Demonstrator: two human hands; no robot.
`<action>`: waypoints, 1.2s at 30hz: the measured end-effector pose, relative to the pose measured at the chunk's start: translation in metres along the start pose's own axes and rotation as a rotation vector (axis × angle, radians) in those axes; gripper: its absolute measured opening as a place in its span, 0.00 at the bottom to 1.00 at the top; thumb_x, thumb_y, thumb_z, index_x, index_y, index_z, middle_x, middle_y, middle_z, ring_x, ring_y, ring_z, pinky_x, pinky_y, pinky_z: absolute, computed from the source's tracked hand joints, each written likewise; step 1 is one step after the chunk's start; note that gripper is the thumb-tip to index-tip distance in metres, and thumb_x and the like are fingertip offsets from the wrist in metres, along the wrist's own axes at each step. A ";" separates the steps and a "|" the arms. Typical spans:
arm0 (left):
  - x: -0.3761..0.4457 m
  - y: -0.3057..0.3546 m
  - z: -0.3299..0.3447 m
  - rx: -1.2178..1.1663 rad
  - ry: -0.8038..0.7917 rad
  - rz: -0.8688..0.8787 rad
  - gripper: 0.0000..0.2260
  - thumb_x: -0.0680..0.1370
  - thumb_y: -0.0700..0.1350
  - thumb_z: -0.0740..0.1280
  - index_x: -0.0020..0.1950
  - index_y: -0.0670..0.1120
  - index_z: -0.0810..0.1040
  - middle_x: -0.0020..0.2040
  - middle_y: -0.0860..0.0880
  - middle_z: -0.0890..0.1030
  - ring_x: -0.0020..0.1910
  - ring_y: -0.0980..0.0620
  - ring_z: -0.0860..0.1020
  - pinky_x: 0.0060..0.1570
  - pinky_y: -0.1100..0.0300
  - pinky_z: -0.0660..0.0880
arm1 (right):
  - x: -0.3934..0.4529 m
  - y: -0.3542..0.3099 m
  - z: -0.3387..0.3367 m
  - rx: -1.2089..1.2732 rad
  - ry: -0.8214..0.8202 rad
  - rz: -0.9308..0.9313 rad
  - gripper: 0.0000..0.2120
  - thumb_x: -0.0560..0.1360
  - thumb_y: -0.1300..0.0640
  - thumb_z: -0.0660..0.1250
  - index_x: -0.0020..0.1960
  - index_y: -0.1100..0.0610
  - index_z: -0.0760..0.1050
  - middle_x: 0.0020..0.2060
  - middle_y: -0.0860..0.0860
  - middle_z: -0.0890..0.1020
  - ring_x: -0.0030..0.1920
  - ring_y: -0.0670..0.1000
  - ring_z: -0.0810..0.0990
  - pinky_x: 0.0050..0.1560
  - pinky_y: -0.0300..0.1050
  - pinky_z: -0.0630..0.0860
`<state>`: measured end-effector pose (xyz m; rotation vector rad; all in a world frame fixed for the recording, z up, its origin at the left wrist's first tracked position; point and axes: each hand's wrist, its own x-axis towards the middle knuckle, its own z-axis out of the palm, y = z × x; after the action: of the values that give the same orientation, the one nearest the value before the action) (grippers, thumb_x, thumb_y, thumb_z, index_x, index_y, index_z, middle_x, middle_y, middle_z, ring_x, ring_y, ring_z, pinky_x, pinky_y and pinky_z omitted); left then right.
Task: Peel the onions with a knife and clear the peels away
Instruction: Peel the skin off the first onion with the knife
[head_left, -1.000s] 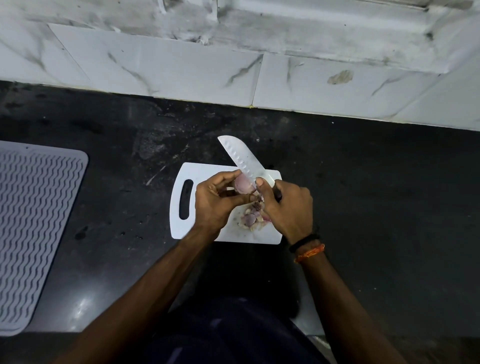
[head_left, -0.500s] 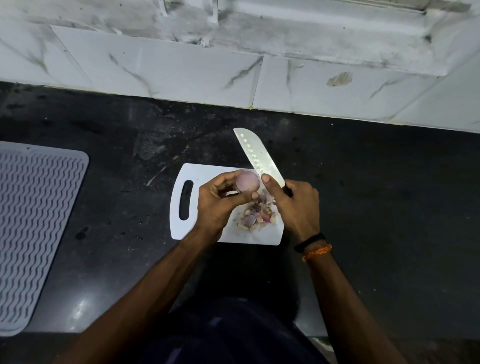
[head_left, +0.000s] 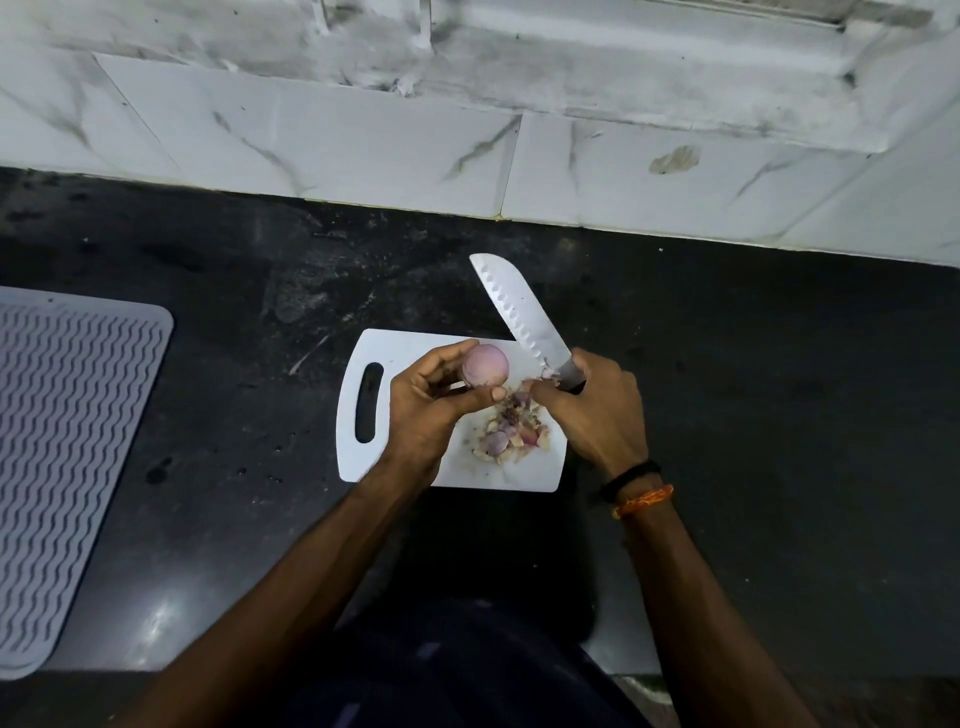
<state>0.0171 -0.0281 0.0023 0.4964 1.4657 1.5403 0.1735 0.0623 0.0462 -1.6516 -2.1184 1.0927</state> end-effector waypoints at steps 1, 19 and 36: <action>0.000 0.000 0.000 -0.005 -0.005 0.001 0.23 0.67 0.30 0.79 0.60 0.44 0.83 0.56 0.43 0.85 0.58 0.41 0.83 0.62 0.38 0.77 | 0.001 -0.001 0.000 0.004 -0.002 0.008 0.12 0.74 0.45 0.72 0.45 0.54 0.79 0.42 0.47 0.84 0.42 0.48 0.82 0.41 0.46 0.77; -0.001 -0.002 -0.002 0.038 -0.019 0.047 0.22 0.67 0.32 0.79 0.60 0.42 0.83 0.56 0.43 0.85 0.59 0.40 0.82 0.62 0.36 0.76 | -0.002 -0.007 0.016 -0.244 0.166 -0.017 0.34 0.69 0.22 0.55 0.34 0.52 0.78 0.29 0.47 0.79 0.32 0.48 0.79 0.41 0.50 0.80; -0.001 -0.002 -0.003 0.048 0.021 0.047 0.22 0.66 0.32 0.80 0.59 0.40 0.83 0.56 0.43 0.85 0.58 0.41 0.83 0.61 0.37 0.77 | -0.005 -0.005 0.019 -0.122 0.210 -0.013 0.25 0.74 0.31 0.63 0.31 0.50 0.72 0.26 0.43 0.75 0.30 0.46 0.76 0.36 0.44 0.73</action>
<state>0.0160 -0.0313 0.0001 0.5477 1.5195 1.5543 0.1596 0.0494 0.0376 -1.7189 -2.0916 0.7617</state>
